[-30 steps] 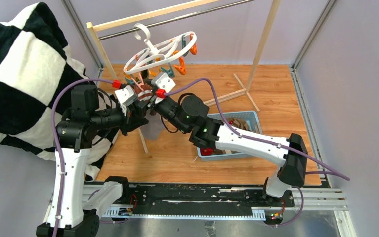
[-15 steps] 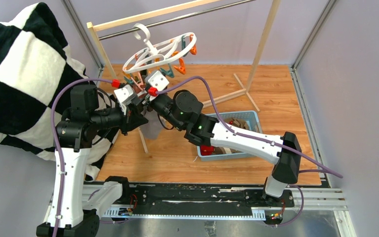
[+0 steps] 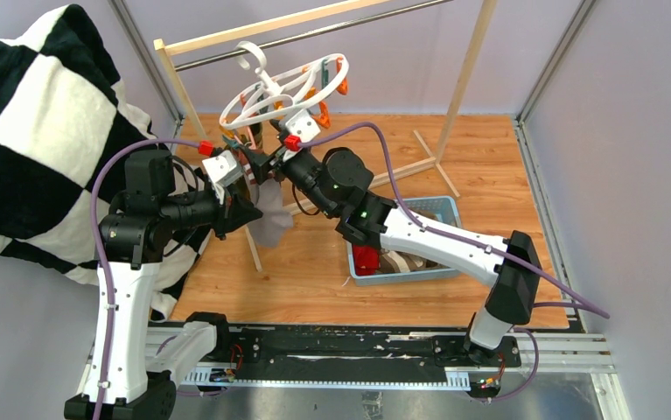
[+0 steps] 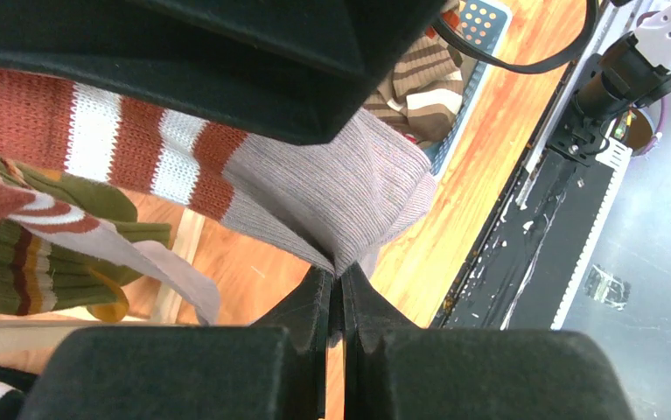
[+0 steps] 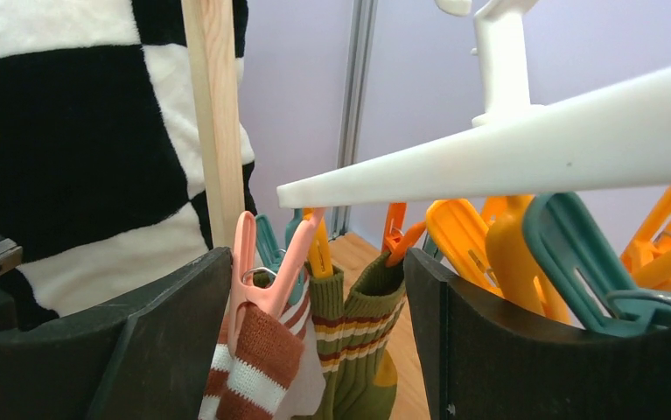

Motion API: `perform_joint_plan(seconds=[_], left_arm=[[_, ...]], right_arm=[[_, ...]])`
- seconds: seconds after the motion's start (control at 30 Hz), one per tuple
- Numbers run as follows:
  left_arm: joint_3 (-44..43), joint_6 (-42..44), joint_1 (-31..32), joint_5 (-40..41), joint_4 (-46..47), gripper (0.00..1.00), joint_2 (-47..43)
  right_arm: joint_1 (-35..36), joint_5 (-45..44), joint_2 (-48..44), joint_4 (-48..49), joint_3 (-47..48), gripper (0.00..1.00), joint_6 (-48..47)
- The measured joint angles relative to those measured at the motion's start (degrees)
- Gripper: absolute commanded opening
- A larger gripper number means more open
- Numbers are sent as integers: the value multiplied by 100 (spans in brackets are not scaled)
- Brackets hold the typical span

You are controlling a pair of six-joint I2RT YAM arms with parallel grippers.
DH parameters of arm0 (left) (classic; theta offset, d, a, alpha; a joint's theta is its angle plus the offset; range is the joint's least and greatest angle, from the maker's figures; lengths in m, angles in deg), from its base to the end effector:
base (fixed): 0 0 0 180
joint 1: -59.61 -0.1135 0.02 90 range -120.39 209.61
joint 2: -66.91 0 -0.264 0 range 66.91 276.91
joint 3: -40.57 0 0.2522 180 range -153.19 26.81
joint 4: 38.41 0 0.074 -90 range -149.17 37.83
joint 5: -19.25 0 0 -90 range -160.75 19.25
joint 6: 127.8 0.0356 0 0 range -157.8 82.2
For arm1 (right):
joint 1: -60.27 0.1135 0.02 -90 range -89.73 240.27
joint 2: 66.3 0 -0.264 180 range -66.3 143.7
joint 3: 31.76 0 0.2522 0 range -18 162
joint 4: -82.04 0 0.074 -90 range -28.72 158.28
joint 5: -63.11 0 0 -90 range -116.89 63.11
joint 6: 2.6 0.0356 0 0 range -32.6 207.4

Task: Remove the socks clipped to the hanger
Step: Remove the sock from the hanger.

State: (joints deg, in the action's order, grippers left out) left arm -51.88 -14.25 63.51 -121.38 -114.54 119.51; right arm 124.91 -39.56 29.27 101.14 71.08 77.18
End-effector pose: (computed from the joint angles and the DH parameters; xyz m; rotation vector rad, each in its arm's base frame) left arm 0.1290 -0.0364 0.4277 0.9298 1.8095 -0.7511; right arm 0.1755 0.3520 0.4565 -0.5277 1.0231 0.7233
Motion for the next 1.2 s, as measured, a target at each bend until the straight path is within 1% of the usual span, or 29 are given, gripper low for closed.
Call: perform_joint_plan(seconds=[0.37, 0.7, 0.83, 0.9, 1.0, 1.17, 1.2], left_arm=[[0, 2, 0, -11, 0, 0, 0], [0, 4, 0, -26, -2, 0, 0], [0, 4, 0, -33, -4, 0, 0], [0, 4, 0, -33, -7, 0, 0], [0, 4, 0, -33, -4, 0, -2], [0, 7, 0, -33, -4, 0, -4], [0, 7, 0, -31, -4, 0, -4]], right_arm=[[-98, 116, 208, -284, 330, 76, 468], [-98, 111, 262, -409, 337, 77, 621], [-98, 96, 459, -503, 612, 76, 636], [-98, 85, 584, -551, 804, 74, 651], [-98, 66, 662, -564, 901, 66, 695], [-98, 63, 671, -557, 901, 50, 789], [-98, 70, 671, -549, 901, 45, 807]])
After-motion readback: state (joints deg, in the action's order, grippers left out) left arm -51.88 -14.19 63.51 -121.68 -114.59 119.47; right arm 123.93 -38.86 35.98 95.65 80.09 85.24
